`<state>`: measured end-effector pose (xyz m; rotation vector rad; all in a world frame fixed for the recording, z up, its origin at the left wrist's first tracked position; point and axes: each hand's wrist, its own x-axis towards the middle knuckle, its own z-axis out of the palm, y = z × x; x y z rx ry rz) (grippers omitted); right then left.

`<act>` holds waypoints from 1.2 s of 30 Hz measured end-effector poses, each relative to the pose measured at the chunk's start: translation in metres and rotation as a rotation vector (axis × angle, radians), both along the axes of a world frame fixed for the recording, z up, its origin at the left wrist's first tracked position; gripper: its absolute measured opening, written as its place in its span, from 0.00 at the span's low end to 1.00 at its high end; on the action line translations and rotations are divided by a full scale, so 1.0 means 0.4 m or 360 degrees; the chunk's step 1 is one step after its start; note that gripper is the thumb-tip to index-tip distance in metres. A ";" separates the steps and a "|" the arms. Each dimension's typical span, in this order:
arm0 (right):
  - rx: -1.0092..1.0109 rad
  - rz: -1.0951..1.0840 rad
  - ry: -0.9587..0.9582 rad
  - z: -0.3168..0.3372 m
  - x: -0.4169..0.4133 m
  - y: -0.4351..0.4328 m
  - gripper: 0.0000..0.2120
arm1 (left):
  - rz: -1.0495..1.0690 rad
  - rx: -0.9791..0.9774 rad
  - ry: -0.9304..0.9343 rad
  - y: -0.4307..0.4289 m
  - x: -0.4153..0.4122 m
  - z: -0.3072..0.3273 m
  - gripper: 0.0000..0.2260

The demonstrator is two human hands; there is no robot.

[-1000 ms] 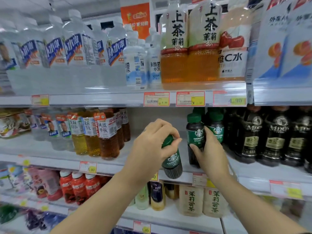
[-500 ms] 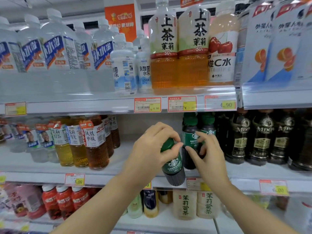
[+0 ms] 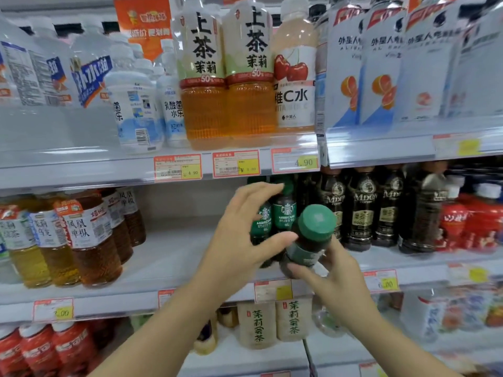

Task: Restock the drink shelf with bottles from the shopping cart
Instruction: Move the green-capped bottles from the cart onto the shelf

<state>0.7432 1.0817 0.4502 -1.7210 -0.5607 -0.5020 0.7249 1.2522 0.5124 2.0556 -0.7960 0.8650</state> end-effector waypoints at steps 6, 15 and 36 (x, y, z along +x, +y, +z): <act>-0.0092 -0.0033 0.0079 0.000 0.073 -0.013 0.22 | 0.0428 -0.0288 0.0835 0.064 0.115 -0.143 0.34; -0.0086 -0.0305 0.0034 -0.010 0.135 0.038 0.25 | 0.0192 -0.0224 0.0893 0.040 0.208 -0.164 0.33; 0.0000 -0.0447 0.0203 -0.013 0.191 0.073 0.27 | 0.0116 -0.0271 0.0905 0.045 0.238 -0.165 0.24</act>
